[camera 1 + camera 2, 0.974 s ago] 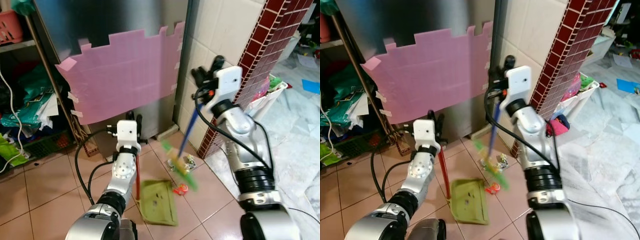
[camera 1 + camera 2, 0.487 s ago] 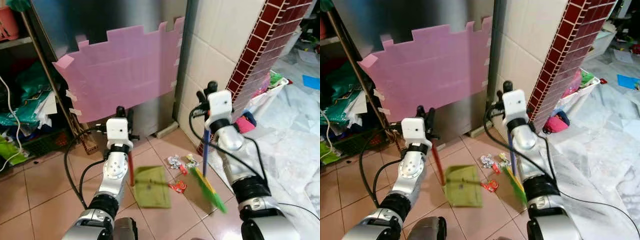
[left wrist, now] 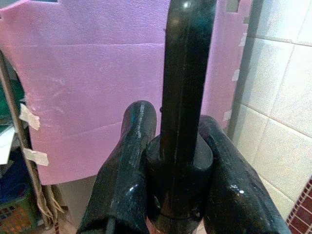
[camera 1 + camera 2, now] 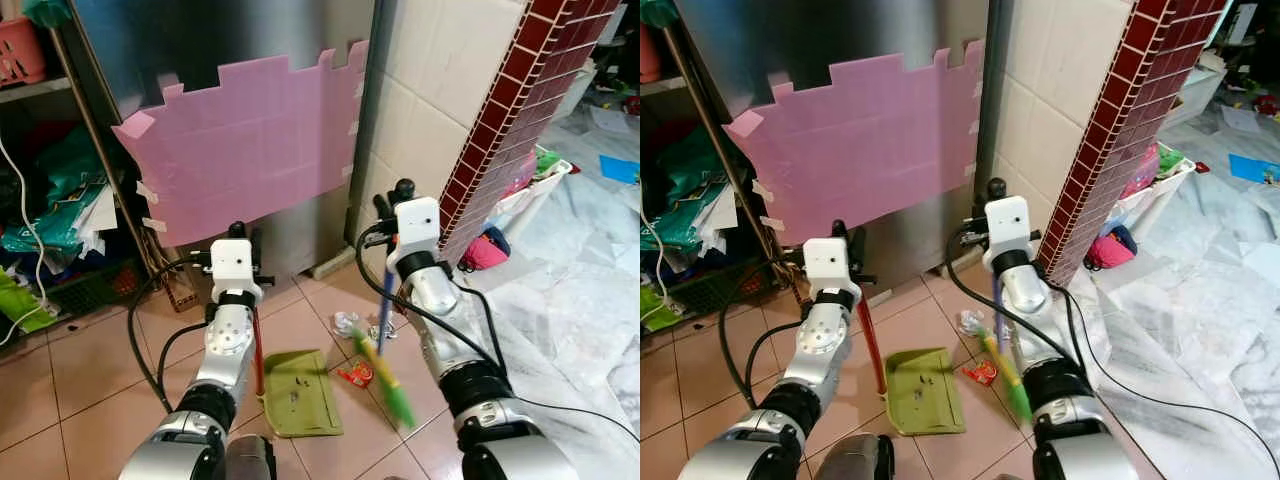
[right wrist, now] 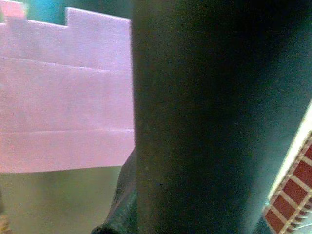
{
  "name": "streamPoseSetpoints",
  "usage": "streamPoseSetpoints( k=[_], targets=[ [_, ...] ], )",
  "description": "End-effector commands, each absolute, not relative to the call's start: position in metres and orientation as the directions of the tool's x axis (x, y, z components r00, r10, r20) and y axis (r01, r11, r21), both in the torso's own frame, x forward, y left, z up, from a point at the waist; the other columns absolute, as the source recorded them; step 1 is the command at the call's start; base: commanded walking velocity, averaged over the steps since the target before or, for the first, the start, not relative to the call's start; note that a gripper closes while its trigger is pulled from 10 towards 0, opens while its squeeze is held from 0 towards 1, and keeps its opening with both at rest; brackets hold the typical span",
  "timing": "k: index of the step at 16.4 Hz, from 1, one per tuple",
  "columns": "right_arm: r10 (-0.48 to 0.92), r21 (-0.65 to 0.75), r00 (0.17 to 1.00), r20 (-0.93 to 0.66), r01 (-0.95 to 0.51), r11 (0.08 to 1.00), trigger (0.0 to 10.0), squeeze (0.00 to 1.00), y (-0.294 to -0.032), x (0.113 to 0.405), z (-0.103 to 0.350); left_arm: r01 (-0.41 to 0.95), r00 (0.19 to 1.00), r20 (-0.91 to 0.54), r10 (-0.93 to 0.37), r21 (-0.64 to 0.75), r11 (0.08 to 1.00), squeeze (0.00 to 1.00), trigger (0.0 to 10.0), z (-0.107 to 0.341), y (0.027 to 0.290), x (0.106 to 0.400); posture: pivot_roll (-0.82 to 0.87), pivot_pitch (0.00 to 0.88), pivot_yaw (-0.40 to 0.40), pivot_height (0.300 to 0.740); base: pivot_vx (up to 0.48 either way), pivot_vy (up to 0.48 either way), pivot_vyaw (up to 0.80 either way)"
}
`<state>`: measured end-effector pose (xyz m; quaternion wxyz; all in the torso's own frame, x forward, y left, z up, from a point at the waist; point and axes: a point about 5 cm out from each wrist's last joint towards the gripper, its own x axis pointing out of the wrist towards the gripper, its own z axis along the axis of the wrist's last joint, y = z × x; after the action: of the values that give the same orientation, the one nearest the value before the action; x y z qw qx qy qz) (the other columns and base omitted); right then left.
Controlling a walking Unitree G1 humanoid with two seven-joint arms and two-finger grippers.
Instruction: Sweep floor
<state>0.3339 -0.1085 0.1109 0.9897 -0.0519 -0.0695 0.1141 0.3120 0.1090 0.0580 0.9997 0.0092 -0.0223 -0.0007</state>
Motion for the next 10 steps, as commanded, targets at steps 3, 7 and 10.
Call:
streamPoseSetpoints(
  k=[3, 7, 10],
  targets=[
    [0.316, 0.017, 0.942, 0.110, -0.320, 0.947, 10.0, 0.00, -0.103, 0.337, 0.120, 0.062, 0.997, -0.040, -0.061, 0.019, 0.998, 0.00, 10.0, 0.045, 0.095, 0.307, -0.02, 0.000, -0.014, 0.740, 0.000, 0.000, 0.00],
    [0.395, 0.098, 0.885, 0.245, -0.428, 0.898, 10.0, 0.00, -0.093, 0.341, 0.164, 0.049, 0.998, -0.051, -0.048, 0.010, 0.999, 0.00, 10.0, 0.042, 0.097, 0.306, -0.02, 0.000, -0.013, 0.740, 0.000, 0.000, 0.00],
    [0.381, 0.109, 0.869, 0.316, -0.432, 0.895, 10.0, 0.00, -0.099, 0.346, 0.187, 0.062, 0.997, -0.049, -0.060, 0.023, 0.998, 0.00, 10.0, 0.042, 0.096, 0.305, -0.01, 0.000, -0.012, 0.740, 0.000, 0.000, 0.00]
  ],
)
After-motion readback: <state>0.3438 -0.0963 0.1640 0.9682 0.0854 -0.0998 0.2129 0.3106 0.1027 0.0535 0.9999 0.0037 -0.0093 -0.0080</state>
